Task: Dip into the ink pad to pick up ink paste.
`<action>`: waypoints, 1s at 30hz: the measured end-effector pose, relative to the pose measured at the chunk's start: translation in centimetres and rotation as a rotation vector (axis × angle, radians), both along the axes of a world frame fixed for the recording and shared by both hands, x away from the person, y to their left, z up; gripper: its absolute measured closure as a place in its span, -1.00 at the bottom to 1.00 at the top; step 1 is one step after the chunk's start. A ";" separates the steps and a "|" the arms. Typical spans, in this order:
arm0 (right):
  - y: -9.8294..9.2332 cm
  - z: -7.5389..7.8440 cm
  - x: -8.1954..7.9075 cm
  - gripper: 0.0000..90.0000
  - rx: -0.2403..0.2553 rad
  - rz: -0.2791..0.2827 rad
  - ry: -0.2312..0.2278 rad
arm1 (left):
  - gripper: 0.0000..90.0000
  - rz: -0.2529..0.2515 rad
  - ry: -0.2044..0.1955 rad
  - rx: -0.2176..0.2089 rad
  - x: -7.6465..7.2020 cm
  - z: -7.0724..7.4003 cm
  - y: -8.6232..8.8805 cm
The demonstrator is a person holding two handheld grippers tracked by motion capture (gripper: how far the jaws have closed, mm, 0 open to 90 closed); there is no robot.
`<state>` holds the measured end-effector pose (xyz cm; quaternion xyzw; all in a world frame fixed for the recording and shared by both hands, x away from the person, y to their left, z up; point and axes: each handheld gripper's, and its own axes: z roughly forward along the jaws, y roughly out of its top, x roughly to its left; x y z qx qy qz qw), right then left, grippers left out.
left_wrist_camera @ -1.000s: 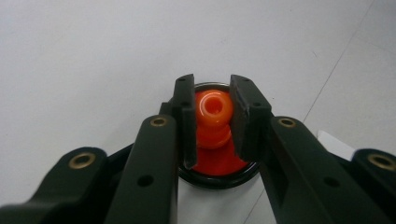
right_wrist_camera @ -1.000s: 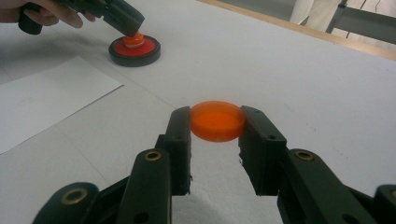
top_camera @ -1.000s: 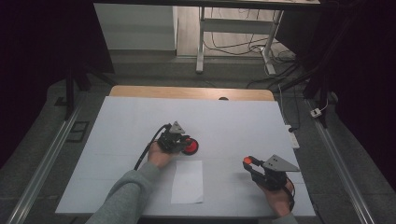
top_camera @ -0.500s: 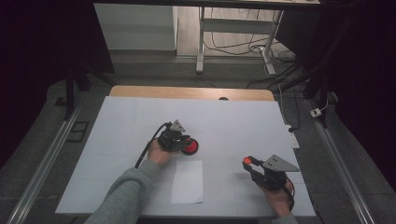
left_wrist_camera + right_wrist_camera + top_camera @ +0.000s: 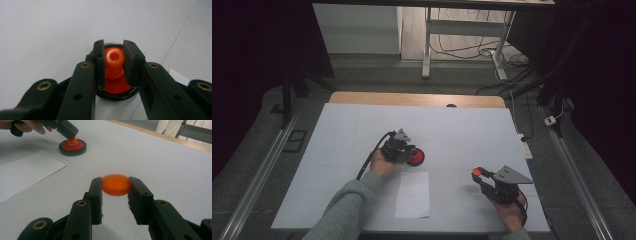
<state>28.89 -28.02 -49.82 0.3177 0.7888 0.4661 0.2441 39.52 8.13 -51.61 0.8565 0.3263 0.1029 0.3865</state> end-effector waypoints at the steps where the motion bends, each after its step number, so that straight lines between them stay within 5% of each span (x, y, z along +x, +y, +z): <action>1: 0.0 0.0 0.0 0.43 0.000 0.000 -0.001 | 0.63 0.000 0.000 0.001 0.0 0.0 0.0; 4: 0.0 0.1 -0.1 0.43 0.005 0.001 -0.003 | 0.62 0.004 0.004 -0.013 0.0 0.1 0.1; 8: -0.1 0.1 0.0 0.43 0.012 -0.004 -0.004 | 0.62 0.024 -0.036 -0.112 -0.1 1.4 0.8; 30: -0.1 0.1 0.0 0.43 0.006 -0.012 -0.002 | 0.62 -0.034 -0.043 -0.188 -1.7 4.1 2.5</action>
